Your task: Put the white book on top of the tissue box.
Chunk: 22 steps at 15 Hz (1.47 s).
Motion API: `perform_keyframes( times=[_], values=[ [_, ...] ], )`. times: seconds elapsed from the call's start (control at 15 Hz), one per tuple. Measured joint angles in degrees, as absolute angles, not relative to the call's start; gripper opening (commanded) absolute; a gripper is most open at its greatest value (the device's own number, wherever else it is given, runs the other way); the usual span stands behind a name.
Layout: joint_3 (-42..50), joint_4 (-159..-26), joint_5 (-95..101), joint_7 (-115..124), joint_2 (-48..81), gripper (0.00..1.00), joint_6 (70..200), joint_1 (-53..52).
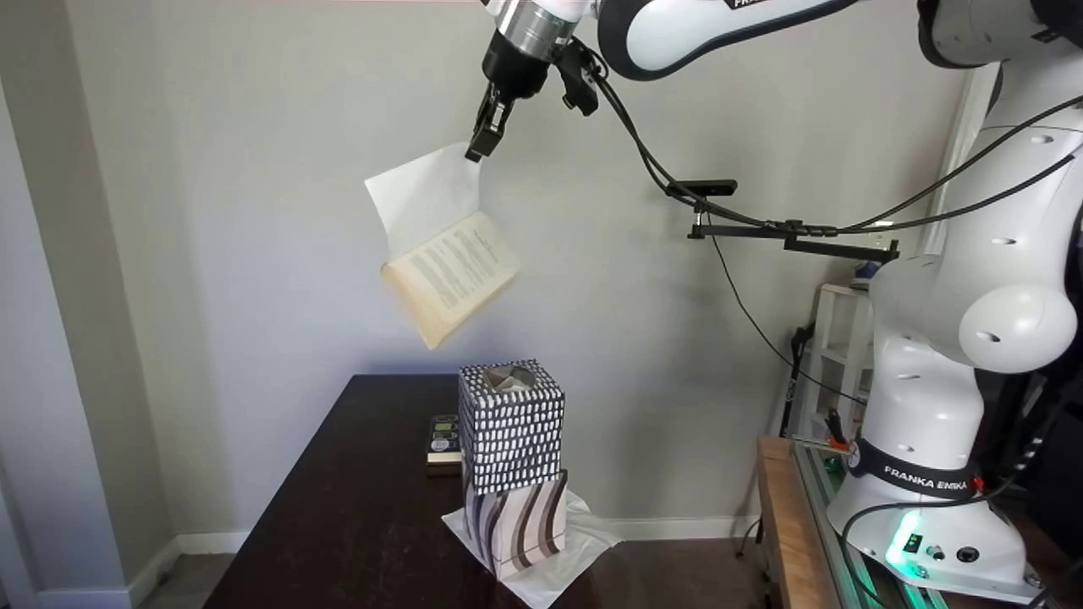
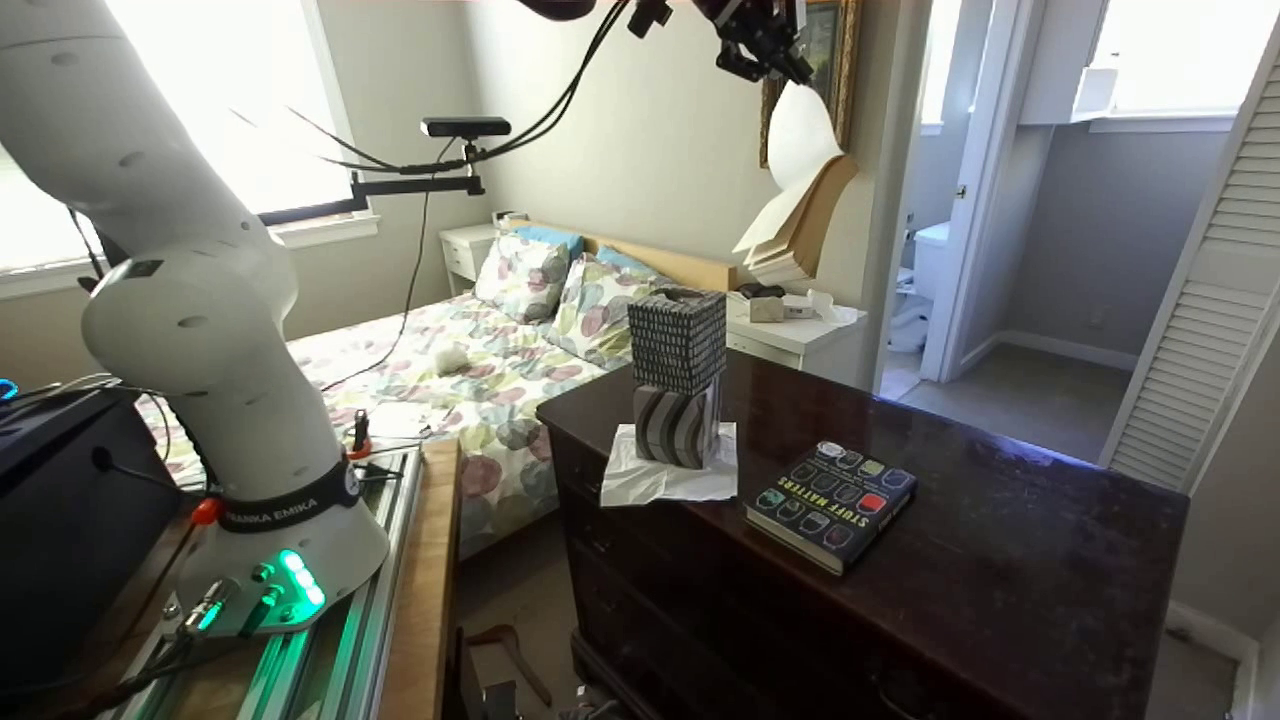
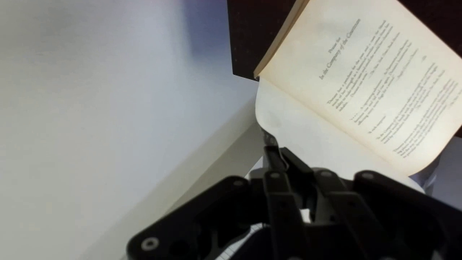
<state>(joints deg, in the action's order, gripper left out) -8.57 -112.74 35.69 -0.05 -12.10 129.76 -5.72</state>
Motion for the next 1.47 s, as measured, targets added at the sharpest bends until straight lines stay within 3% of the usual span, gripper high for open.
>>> perform_keyframes(
  times=[1.47],
  values=[
    [-10.38,-111.38,19.95,-19.38,-16.72,0.01,117.98,-11.95]
  ],
)
